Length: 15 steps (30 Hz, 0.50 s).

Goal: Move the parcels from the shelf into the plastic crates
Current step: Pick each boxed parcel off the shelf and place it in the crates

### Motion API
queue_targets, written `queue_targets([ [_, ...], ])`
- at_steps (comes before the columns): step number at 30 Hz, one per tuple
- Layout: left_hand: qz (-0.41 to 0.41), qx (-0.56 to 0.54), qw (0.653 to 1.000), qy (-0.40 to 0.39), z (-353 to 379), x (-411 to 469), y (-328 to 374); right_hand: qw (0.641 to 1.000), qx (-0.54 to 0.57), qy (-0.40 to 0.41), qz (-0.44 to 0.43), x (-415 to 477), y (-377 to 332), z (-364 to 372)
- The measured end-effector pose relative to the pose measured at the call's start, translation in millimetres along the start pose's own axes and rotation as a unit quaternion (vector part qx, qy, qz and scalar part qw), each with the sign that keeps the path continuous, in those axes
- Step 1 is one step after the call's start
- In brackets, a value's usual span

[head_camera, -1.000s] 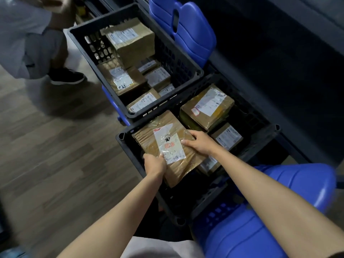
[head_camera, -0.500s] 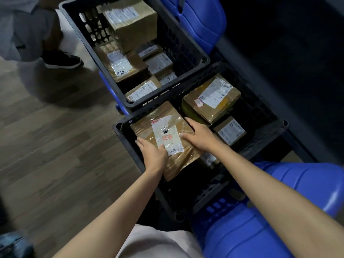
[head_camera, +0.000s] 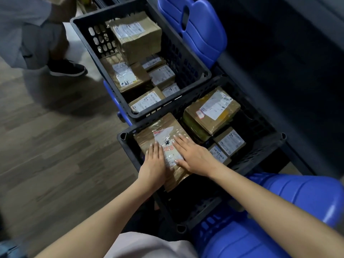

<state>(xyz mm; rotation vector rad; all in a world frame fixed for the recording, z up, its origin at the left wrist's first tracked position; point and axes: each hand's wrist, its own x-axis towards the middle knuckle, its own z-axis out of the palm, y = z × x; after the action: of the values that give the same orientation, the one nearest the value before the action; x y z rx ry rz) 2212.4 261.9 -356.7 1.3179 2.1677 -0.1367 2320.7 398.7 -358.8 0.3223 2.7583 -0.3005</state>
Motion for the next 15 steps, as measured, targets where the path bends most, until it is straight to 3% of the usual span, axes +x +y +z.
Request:
queue_targets([
  [9, 0.011, 0.02, 0.999, -0.026, -13.0, -1.9, -3.6, 0.998, -0.032, -0.048, 0.033, 1.2, -6.9, -13.5],
  [15, 0.07, 0.091, 0.993, 0.002, -64.6, 16.0, -19.9, 0.987, -0.027, 0.023, 0.158, -2.1, -10.3, -56.7],
])
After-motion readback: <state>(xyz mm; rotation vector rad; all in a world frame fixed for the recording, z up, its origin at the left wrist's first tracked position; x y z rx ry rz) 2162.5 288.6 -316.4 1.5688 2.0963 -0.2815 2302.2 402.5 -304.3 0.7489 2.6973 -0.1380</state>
